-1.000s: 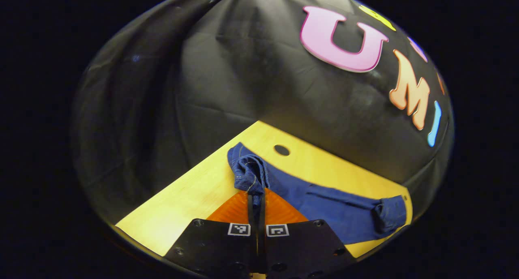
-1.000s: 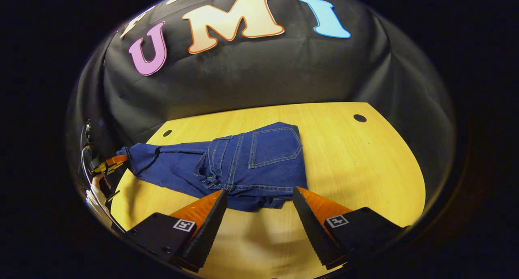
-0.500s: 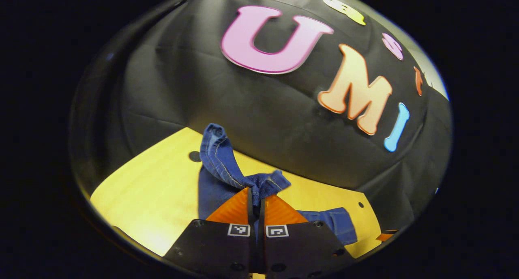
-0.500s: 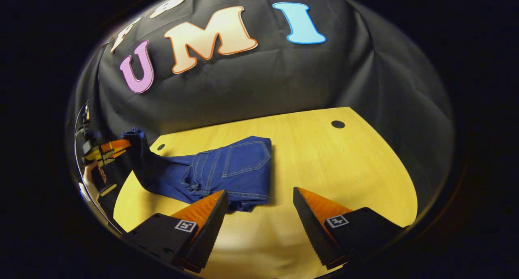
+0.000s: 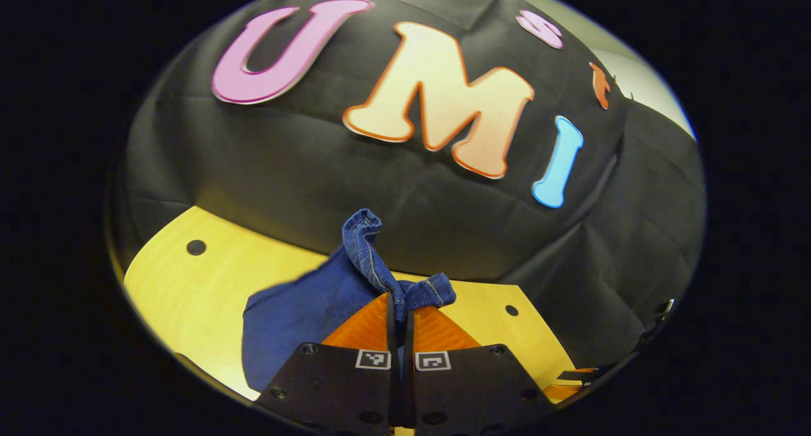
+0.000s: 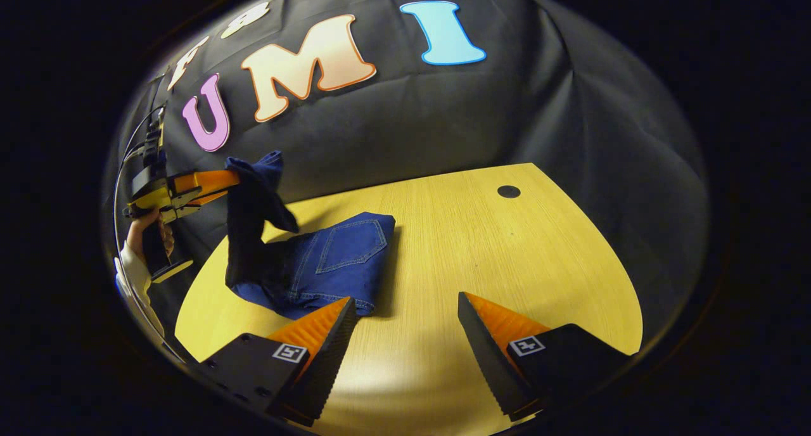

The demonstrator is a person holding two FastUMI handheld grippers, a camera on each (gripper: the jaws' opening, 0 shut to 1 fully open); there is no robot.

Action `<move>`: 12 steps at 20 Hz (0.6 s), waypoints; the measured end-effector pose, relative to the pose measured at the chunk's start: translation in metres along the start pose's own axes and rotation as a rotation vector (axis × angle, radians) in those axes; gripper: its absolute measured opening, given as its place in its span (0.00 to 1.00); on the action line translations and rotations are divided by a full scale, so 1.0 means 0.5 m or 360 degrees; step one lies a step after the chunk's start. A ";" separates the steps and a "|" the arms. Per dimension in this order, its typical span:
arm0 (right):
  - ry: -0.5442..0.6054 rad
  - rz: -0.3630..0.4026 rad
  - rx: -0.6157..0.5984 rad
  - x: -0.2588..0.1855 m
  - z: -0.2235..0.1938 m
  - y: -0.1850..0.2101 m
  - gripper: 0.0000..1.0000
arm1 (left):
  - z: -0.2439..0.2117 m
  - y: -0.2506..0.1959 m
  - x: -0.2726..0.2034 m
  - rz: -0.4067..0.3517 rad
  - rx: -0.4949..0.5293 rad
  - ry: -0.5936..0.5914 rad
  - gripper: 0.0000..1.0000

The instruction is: Grasp the waist and the cuffs of the jeans and fold them to make the two legs overlap; first hold the waist and fold one-third of the jeans toward the cuffs, then hold the cuffs and fold the remaining one-third in the same direction to finish folding.

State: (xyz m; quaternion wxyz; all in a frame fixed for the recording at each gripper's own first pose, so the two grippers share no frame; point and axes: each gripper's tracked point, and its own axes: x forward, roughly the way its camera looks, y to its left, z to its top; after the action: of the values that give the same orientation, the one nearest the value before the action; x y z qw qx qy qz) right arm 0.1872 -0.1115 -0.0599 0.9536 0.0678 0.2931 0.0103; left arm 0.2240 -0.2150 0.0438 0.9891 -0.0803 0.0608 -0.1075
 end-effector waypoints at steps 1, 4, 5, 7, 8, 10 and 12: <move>-0.0001 0.0008 0.0005 0.001 0.003 -0.007 0.96 | -0.015 -0.030 0.006 -0.0031 0.0010 0.0028 0.00; 0.0002 0.0020 0.0019 -0.003 0.004 -0.028 0.96 | -0.090 -0.083 0.009 -0.0043 0.0163 0.0146 0.00; 0.0001 0.0024 0.0022 -0.003 0.006 -0.033 0.96 | -0.124 -0.099 0.005 -0.0038 0.0237 0.0184 0.00; -0.0002 0.0036 0.0033 -0.005 0.010 -0.037 0.96 | -0.203 -0.113 -0.016 -0.0022 0.0358 0.0275 0.00; -0.0004 0.0045 0.0039 -0.007 0.010 -0.038 0.96 | -0.248 -0.114 -0.029 -0.0008 0.0406 0.0331 0.00; -0.0008 0.0062 0.0042 -0.012 0.012 -0.035 0.96 | -0.329 -0.100 -0.045 0.0031 0.0530 0.0422 0.00; -0.0015 0.0087 0.0035 -0.017 0.013 -0.025 0.96 | -0.397 -0.088 -0.055 0.0044 0.0658 0.0510 0.00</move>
State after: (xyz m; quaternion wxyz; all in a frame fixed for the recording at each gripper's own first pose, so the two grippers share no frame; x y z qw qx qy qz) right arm 0.1835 -0.1253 -0.0515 0.9535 0.0863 0.2868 0.0329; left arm 0.1612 -0.2805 -0.1400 0.9636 0.1425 0.1946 -0.1154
